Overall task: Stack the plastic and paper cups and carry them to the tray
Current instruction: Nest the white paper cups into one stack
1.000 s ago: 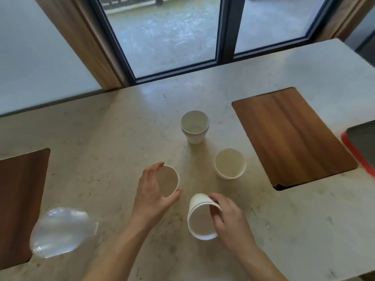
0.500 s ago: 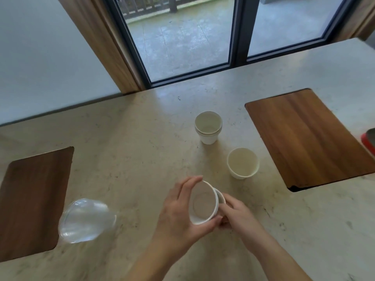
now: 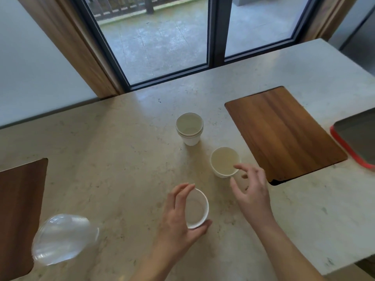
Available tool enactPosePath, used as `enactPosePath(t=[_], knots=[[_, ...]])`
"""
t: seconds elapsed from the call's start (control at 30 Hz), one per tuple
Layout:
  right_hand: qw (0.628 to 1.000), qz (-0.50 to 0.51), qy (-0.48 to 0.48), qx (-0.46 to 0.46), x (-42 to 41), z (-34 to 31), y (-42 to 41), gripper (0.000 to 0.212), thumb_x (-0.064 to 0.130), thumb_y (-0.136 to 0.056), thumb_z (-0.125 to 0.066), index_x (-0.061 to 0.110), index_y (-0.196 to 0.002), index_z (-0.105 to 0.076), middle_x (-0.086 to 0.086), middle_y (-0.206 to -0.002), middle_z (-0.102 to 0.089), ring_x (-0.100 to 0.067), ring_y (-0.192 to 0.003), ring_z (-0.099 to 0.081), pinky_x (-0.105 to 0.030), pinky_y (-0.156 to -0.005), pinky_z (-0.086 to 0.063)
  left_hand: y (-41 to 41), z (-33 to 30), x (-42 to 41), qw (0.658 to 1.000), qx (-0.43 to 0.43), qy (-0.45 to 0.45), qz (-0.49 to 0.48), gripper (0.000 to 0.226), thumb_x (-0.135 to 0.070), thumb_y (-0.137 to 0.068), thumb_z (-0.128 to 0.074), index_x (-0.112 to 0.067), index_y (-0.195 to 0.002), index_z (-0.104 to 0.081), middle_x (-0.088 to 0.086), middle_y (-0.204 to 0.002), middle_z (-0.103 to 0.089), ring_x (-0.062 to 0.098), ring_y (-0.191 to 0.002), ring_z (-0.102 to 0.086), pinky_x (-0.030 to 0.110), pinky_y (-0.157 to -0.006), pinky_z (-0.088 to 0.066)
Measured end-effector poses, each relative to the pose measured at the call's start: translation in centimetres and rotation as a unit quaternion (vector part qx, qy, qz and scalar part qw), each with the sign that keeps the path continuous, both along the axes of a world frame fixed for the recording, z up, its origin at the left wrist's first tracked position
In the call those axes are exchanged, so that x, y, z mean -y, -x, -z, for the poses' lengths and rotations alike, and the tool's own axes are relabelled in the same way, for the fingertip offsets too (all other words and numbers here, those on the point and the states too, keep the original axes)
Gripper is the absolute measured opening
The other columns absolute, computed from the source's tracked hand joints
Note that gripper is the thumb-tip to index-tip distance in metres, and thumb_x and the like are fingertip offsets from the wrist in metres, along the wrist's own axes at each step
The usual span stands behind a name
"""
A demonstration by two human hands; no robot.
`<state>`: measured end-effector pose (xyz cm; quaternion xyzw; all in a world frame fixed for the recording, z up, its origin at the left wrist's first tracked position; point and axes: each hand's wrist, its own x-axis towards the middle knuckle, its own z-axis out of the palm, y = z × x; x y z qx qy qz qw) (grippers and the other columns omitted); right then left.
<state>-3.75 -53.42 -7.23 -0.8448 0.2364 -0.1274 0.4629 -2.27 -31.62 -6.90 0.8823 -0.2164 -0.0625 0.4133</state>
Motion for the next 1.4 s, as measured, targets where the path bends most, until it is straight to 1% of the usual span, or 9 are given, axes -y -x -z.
enactPosePath(t=[0.17, 0.37, 0.5, 0.7, 0.83, 0.97, 1.1, 1.2, 1.4], knots=[[0.990, -0.121, 0.012, -0.066, 1.2, 1.1, -4.7, 0.079, 0.040, -0.080, -0.081, 0.036, -0.147, -0.039, 0.002, -0.156, -0.023, -0.016, -0.139, -0.027, -0.030, -0.109, -0.031, 0.6, 0.9, 0.5, 0.996, 0.023, 0.074, -0.051, 0.092, -0.041, -0.065, -0.091, -0.029, -0.141, -0.040, -0.004, -0.141, -0.042, 0.015, -0.132, -0.046, 0.015, -0.106, -0.032], [0.998, -0.063, -0.016, -0.002, 1.2, -1.4, -4.5, 0.076, 0.041, -0.076, -0.084, 0.029, -0.141, -0.047, 0.009, -0.134, -0.044, 0.002, -0.117, -0.044, -0.018, -0.100, -0.036, 0.9, 2.9, 1.5, 0.982, -0.006, 0.155, -0.112, 0.100, -0.043, -0.062, -0.096, -0.033, -0.141, -0.035, -0.009, -0.144, -0.048, 0.025, -0.130, -0.054, 0.040, -0.103, -0.046], [0.989, -0.065, -0.103, 0.083, 1.0, -6.4, -1.5, 0.068, 0.058, -0.074, -0.076, 0.044, -0.134, -0.049, 0.021, -0.133, -0.049, -0.006, -0.125, -0.051, -0.036, -0.099, -0.047, -0.3, 3.4, 3.1, 0.977, -0.035, 0.178, -0.114, 0.110, -0.048, -0.056, -0.099, -0.028, -0.144, -0.036, -0.003, -0.143, -0.053, 0.025, -0.125, -0.057, 0.037, -0.096, -0.050], [0.961, -0.273, -0.025, 0.019, -1.6, -6.2, 1.0, 0.071, 0.051, -0.080, -0.077, 0.042, -0.143, -0.044, 0.017, -0.147, -0.042, -0.009, -0.138, -0.041, -0.019, -0.106, -0.037, -0.1, 4.8, 4.1, 0.973, -0.134, 0.140, -0.125, 0.098, -0.054, -0.054, -0.094, -0.050, -0.137, -0.042, -0.024, -0.125, -0.062, -0.003, -0.108, -0.064, 0.015, -0.078, -0.052], [0.968, -0.250, 0.015, -0.036, -3.2, -2.9, 0.9, 0.078, 0.058, -0.079, -0.073, 0.049, -0.146, -0.035, 0.022, -0.152, -0.026, -0.004, -0.141, -0.033, -0.027, -0.110, -0.038, -0.3, 5.2, 2.1, 0.981, -0.143, 0.115, -0.064, 0.069, -0.032, -0.076, -0.083, -0.043, -0.135, -0.049, -0.029, -0.122, -0.066, -0.007, -0.108, -0.064, 0.011, -0.083, -0.048], [0.980, -0.198, -0.027, -0.006, -3.7, -1.1, 0.7, 0.074, 0.066, -0.078, -0.069, 0.045, -0.143, -0.041, 0.022, -0.149, -0.030, 0.004, -0.138, -0.033, -0.003, -0.101, -0.029, -3.9, 4.2, -0.9, 0.992, -0.049, 0.096, -0.059, 0.064, -0.006, -0.083, -0.070, -0.027, -0.139, -0.049, -0.011, -0.133, -0.063, 0.008, -0.113, -0.065, 0.036, -0.091, -0.054], [0.990, -0.111, -0.083, -0.007, -3.4, -0.4, 0.1, 0.061, 0.070, -0.074, -0.067, 0.051, -0.129, -0.050, 0.026, -0.138, -0.036, 0.012, -0.128, -0.038, 0.000, -0.092, -0.032, -11.3, 1.3, 0.2, 0.991, 0.006, 0.077, -0.114, 0.063, -0.027, -0.086, -0.078, -0.016, -0.140, -0.046, -0.002, -0.135, -0.055, 0.009, -0.113, -0.059, 0.032, -0.092, -0.052], [0.987, -0.055, -0.147, -0.032, -2.4, -0.1, -0.5, 0.058, 0.077, -0.069, -0.063, 0.054, -0.121, -0.054, 0.023, -0.131, -0.043, 0.005, -0.121, -0.047, -0.015, -0.089, -0.047, -17.1, -0.5, 3.3, 0.994, 0.011, 0.037, -0.106, 0.087, -0.049, -0.077, -0.083, -0.021, -0.146, -0.039, 0.000, -0.145, -0.043, 0.014, -0.123, -0.050, 0.028, -0.099, -0.045], [0.978, -0.019, -0.205, -0.043, -0.7, -0.5, -0.9, 0.048, 0.066, -0.070, -0.072, 0.048, -0.113, -0.060, 0.021, -0.126, -0.050, -0.007, -0.114, -0.057, -0.016, -0.073, -0.055, -22.0, 0.9, 8.8, 0.995, -0.029, -0.061, -0.077, 0.100, -0.048, -0.069, -0.089, -0.022, -0.149, -0.034, 0.006, -0.150, -0.040, 0.027, -0.127, -0.048, 0.033, -0.091, -0.045]])
